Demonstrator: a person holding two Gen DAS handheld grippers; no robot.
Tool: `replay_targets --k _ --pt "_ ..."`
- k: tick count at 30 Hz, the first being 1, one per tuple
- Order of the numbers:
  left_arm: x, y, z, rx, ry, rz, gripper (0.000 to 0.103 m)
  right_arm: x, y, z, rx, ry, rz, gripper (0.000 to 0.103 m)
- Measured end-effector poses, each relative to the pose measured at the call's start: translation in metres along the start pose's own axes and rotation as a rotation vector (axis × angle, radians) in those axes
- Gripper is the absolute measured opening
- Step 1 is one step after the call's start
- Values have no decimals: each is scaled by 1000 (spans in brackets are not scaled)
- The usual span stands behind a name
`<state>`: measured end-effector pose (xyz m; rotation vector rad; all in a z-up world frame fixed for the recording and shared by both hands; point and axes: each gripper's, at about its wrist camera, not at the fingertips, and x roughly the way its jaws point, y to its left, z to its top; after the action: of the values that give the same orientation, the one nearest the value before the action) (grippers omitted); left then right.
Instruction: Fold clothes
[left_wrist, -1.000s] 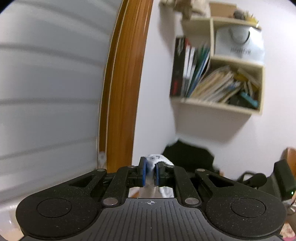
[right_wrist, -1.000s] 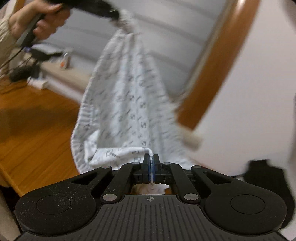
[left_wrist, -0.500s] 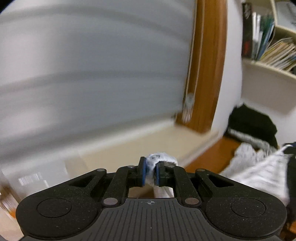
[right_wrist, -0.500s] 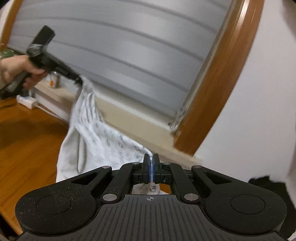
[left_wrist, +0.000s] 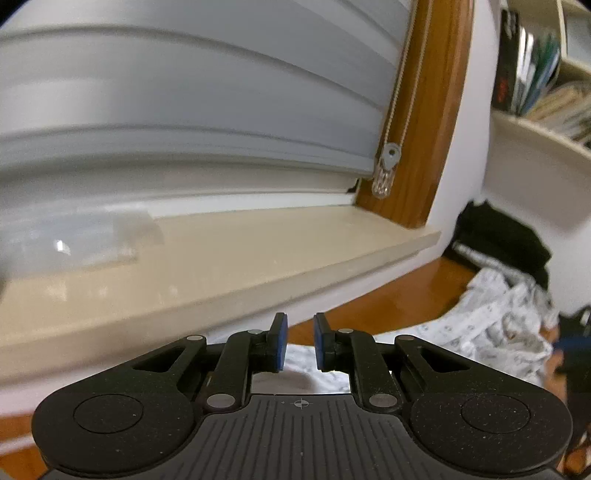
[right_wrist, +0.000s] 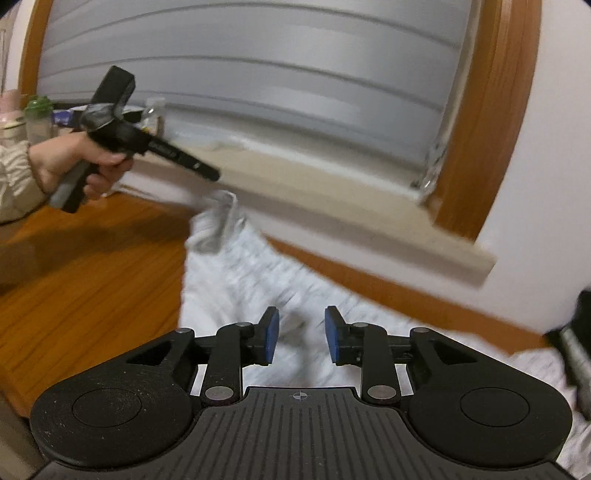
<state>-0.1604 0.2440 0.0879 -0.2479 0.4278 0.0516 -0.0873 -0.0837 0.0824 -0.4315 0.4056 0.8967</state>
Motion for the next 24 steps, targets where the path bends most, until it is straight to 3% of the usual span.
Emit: replay_targets --k 6,11,15,17,18,19,23,24 --pt "4 8 -22 -40 -20 -18 15 10 -1 -29 35 81 17 29" --pt "8 16 -30 -42 17 -20 15 17 0 -40 51 112 -15 38" --pt "10 25 -39 -69 46 -27 15 25 0 -49 54 148 -31 38" --pt "13 29 -42 -78 64 -28 15 23 0 -48 52 155 -31 34" --pt "15 31 -43 -87 70 -28 15 16 1 -44 42 152 -34 25" --pt "16 33 -44 -95 75 -28 15 9 2 -40 31 148 -38 4" --pt "19 35 -46 -87 94 -5 16 -18 5 -22 -10 135 -52 4" --pt "19 35 -46 -84 95 -5 22 -25 6 -18 -20 131 -55 4"
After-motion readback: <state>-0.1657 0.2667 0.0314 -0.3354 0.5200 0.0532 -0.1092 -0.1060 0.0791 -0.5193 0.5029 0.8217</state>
